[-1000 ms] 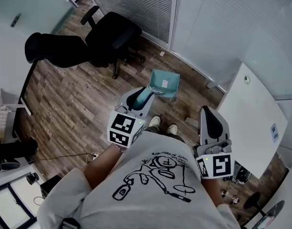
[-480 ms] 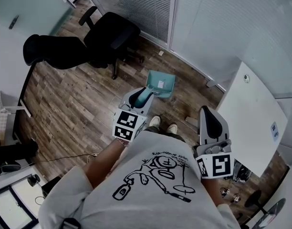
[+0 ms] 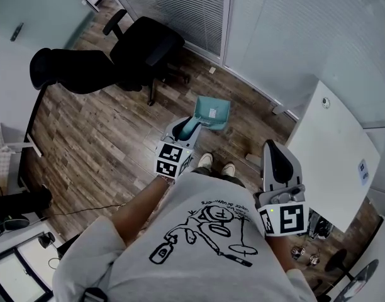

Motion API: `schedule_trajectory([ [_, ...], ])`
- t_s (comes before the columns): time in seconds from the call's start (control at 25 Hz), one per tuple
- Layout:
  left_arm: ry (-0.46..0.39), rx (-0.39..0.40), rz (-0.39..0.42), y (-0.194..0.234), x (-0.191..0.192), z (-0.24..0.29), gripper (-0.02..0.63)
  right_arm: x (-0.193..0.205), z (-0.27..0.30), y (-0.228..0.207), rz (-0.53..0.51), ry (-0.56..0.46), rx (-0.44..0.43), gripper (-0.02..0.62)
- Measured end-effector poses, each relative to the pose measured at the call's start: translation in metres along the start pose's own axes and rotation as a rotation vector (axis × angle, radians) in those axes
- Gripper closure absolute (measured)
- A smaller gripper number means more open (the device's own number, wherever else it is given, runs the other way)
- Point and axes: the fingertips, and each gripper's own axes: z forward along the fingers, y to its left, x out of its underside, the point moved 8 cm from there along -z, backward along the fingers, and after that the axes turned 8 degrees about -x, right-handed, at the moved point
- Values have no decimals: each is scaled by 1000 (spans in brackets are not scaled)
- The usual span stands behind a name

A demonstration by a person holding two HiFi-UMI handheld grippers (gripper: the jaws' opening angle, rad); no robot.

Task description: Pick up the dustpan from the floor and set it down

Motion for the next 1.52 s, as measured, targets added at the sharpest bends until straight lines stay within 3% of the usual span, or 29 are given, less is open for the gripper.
schedule_trajectory([
  [0.32, 38, -5, -31, 16, 42, 28, 488, 0, 3, 1, 5, -3, 11, 591],
  [0.92, 104, 36, 87, 32, 107, 64, 486, 3, 11, 4, 14, 14, 21, 591],
  [1.52, 180, 55, 97, 56, 152, 100, 486, 2, 15, 9, 11, 30, 27, 591],
])
